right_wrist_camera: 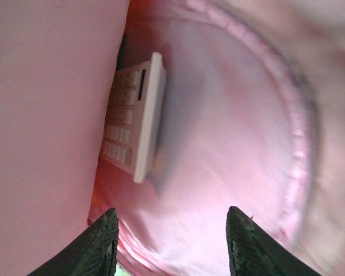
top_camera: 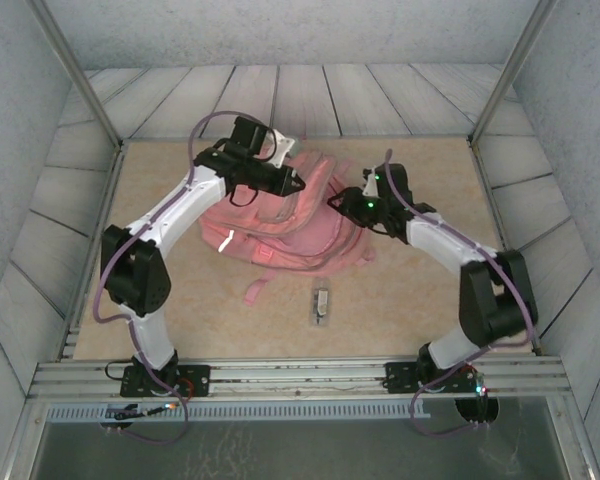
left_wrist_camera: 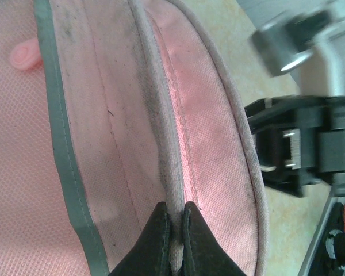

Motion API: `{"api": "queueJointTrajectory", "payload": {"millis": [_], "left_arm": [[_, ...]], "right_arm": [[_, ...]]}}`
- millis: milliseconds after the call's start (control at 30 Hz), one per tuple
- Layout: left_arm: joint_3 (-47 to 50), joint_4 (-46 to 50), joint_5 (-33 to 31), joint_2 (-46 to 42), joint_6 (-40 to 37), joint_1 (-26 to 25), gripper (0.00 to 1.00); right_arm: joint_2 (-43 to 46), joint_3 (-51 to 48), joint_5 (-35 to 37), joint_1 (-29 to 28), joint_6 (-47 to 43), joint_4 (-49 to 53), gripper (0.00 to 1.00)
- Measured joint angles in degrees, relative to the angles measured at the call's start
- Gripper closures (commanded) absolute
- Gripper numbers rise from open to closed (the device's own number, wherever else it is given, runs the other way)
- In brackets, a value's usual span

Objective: Pack the student bag

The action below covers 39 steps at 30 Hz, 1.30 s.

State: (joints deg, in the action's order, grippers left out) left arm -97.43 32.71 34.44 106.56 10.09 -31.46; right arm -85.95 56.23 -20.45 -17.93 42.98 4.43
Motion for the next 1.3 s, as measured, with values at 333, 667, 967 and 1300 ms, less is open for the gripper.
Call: {"api": "queueJointTrajectory", "payload": {"millis": [333,667,967,1300], "left_arm": [[1.16,-2.19,1.81,9.11,-2.14,-3.98,0.87],[5.79,-1.42,1.01,4.28,-5.38,-3.13,0.47],[14.71,4.22,-15.41,-10.80,-7.56,0.92,0.47],[17.99,11.34,-31.65,-13.64,-12.15,0.81,0.51]], "right_arm": [[7.56,-8.55,6.47,4.20,-6.32,8.00,0.50],[-4.57,-11.85,0.31,4.63,-5.57,0.57,0.59],[-15.87,-2.12,-2.05,7.21,-7.34,-1.60,0.88],[-28.37,19.85,-2.47,14.82,-16.09,7.06,0.51]]}}
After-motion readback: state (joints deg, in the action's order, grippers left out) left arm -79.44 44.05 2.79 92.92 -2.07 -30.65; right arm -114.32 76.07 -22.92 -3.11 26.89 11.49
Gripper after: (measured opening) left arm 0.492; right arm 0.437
